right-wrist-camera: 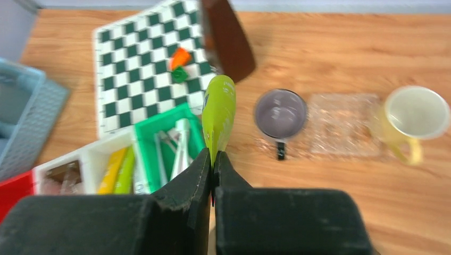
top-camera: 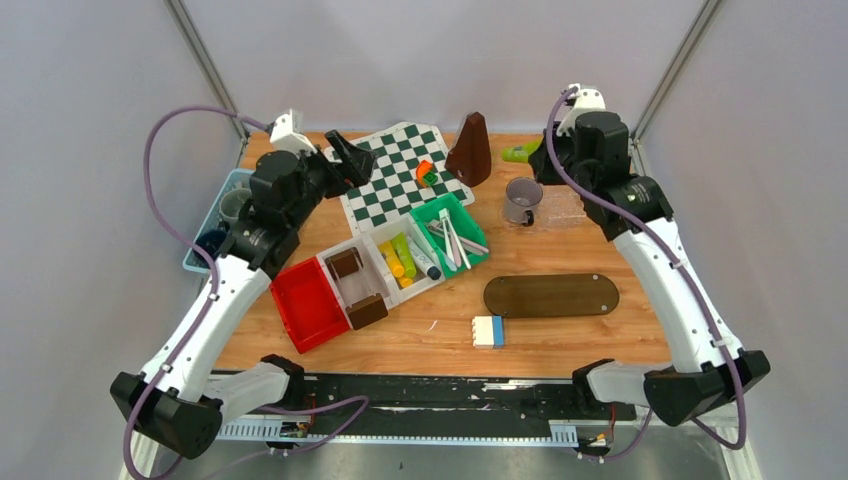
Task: Prepare toiletry sets of a toothbrush and toothpaste on the tray
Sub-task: Place the toothpaste in the toothpaste holder.
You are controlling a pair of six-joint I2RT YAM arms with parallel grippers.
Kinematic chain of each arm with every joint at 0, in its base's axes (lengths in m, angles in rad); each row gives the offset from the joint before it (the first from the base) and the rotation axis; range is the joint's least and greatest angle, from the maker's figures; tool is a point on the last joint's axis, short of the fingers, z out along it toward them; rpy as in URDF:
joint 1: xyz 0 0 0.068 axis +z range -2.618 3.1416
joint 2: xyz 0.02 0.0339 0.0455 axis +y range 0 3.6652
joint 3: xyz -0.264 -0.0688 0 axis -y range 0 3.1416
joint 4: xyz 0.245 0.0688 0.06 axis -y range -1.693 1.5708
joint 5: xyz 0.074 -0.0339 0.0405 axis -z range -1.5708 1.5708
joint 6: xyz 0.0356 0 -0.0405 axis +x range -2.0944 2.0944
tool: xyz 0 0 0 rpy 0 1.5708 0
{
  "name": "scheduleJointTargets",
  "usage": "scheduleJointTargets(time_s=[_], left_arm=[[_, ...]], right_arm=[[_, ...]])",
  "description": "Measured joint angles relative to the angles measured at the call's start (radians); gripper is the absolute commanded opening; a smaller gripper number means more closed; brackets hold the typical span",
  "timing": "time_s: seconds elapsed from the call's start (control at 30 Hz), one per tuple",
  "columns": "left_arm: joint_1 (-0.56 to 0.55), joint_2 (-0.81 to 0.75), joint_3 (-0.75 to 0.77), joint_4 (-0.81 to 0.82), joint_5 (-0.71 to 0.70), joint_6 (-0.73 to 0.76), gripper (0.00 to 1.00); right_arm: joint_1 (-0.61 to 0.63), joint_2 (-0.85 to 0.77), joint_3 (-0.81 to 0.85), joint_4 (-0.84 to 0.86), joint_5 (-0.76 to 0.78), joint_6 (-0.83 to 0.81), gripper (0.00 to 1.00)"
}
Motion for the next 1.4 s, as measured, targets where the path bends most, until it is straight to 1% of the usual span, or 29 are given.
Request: scheduleJointTargets(time_s=[0.17,0.3,0.47,0.63,0.77,0.97,1.13,1.4], left_arm=[[0.042,0.043,0.145,-0.163,0.004,0.238,1.0],[0.053,0.078,0.204,-0.253,-0.003,0.38,1.0],[0.055,0.09,0.192,-0.301,-0.05,0.508,1.0],[0.056,0.076,0.111,-0.308,-0.147,0.63,1.0],[0.057,0.068,0.053,-0.318,-0.208,0.681,1.0],[0.057,0.045,0.027,-0.308,-0.289,0.731,1.0],[0.057,0.014,0.006,-0.295,-0.335,0.749,1.0],[0.057,0.012,0.003,-0.28,-0.372,0.764,1.0]], right_arm=[[-0.111,0.08,0.069,-0.136,0.055,-0.006,0.0],[-0.194,0.142,0.104,-0.203,0.072,-0.005,0.0],[-0.283,0.229,0.164,-0.249,0.078,0.001,0.0],[-0.335,0.342,0.245,-0.267,0.084,0.004,0.0],[-0.352,0.431,0.31,-0.292,0.089,0.004,0.0],[-0.359,0.552,0.406,-0.346,0.092,0.005,0.0],[-0.359,0.579,0.412,-0.377,0.111,0.003,0.0],[-0.366,0.589,0.428,-0.393,0.129,0.0,0.0]])
